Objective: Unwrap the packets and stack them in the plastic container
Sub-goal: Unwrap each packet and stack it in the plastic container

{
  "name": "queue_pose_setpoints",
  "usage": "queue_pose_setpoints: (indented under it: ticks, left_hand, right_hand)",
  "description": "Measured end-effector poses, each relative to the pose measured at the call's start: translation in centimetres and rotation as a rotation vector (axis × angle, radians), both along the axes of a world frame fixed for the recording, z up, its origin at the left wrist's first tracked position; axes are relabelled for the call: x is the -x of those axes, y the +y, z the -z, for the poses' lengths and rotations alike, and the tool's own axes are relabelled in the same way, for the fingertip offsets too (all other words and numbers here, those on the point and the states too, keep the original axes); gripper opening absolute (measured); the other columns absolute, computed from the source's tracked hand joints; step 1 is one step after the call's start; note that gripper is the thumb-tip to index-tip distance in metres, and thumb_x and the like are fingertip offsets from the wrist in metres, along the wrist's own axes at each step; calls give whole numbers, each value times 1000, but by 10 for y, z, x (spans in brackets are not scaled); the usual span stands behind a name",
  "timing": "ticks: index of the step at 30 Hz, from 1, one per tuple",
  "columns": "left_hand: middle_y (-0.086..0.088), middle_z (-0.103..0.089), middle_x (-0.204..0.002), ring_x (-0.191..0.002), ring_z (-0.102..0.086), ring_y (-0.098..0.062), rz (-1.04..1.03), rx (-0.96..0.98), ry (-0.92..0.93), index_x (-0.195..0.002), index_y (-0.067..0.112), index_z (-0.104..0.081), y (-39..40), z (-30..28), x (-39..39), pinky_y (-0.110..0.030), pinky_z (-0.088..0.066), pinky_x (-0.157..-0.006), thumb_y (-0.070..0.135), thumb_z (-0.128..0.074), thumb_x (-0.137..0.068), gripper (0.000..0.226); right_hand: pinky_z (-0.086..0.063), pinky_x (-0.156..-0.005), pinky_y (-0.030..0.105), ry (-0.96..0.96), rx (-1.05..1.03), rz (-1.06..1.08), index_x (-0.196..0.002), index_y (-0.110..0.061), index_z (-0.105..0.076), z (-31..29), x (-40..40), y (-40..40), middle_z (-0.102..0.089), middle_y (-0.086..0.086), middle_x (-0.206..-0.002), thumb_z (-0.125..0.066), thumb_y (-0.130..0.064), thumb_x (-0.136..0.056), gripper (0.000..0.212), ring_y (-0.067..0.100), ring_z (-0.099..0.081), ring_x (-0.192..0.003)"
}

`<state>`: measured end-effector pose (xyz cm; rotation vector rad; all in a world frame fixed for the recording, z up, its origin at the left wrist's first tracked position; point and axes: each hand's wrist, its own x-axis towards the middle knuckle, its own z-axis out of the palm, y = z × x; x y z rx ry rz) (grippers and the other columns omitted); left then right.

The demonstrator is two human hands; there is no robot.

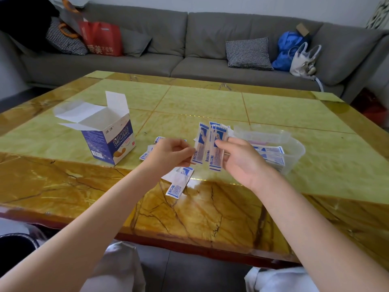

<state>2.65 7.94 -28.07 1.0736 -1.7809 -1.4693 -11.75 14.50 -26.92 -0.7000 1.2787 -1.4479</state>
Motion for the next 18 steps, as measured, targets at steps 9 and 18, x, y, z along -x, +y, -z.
queue_pose_setpoints:
  ticks: [9,18]
  left_hand:
    - [0,-52,-125,-114,-50,-19,292,599,-823,-125,24,-52,-6,3,-11,-28,-42,-94,30,-60,-86,40]
    - [6,-51,-109,-95,-49,-11,434,510,-938,-127,29,-47,-13,2,-15,-21,-38,-80,25,-68,-81,50]
  right_hand:
    - [-33,-48,18,1279,104,-20,-110,-11,-46,4,3,-3,-57,1,-83,-45,-9,-94,16,9,-48,-59]
    - [-44,-67,28,1443,-126,-362,-95,-10,-50,19,1,7,-56,4,-97,-40,-9,-96,11,20,-56,-84]
